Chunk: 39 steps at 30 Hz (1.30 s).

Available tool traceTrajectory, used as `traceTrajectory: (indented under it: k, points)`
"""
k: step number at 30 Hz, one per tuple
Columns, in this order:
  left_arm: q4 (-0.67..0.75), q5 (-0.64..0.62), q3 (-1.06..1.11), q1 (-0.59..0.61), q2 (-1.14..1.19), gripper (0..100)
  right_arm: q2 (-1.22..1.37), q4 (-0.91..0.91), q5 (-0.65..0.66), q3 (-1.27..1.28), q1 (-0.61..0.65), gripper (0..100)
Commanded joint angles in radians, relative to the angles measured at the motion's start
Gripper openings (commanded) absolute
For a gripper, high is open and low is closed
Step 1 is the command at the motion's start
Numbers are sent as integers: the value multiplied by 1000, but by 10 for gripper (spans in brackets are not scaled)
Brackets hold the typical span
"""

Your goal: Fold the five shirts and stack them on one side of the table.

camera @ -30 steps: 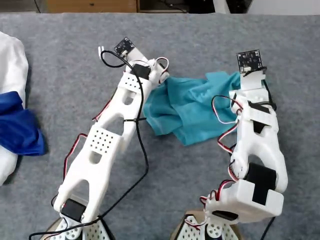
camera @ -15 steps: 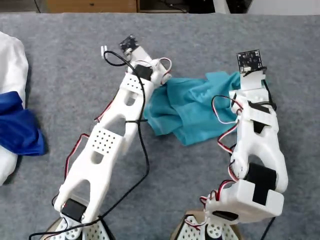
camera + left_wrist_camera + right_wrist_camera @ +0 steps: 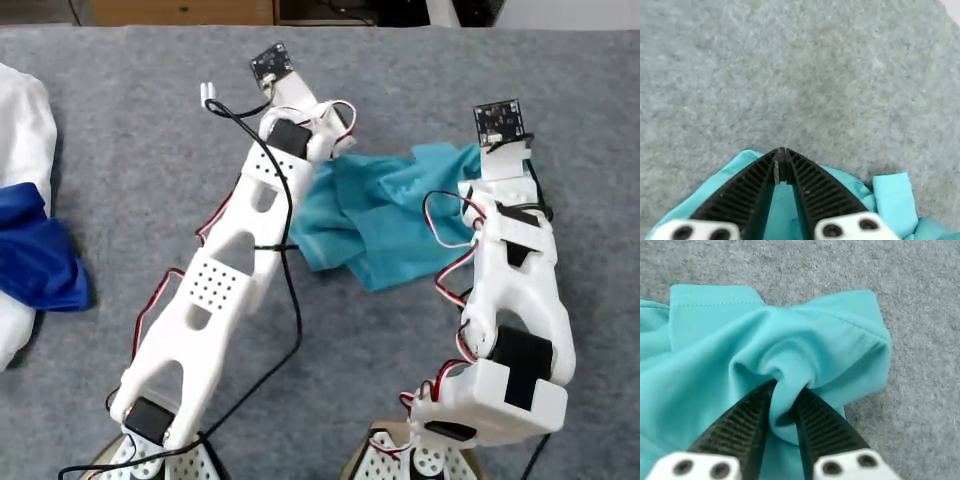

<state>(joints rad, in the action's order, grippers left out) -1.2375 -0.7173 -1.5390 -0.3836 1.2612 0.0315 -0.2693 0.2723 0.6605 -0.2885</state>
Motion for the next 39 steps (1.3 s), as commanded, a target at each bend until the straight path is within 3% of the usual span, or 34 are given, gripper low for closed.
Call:
traceTrajectory:
  k: [1,5,12,19,23,26,28,39]
  points:
    - [127,8,64,-28,5,49,-2,9,-8,-30,-19,5]
    - [166,5,126,-35,19,157,-2,9,-8,-30,-19,5]
    - [146,-14,103,-20,28,137,-2,9,-8,-30,-19,5]
    - [141,-32,103,0,28,33,-2,9,-8,-30,-18,5]
    - [25,-32,49,-9,21,112,-2,9,-8,-30,-18,5]
    - [-184,-31,-91,-8,19,236,-1,9,-8,-30,-18,5]
    - [-278,-26,-144,-2,21,253,-1,9,-8,-30,-18,5]
    - [-256,-23,-135,-54,28,243,-1,9,-8,-30,-15,5]
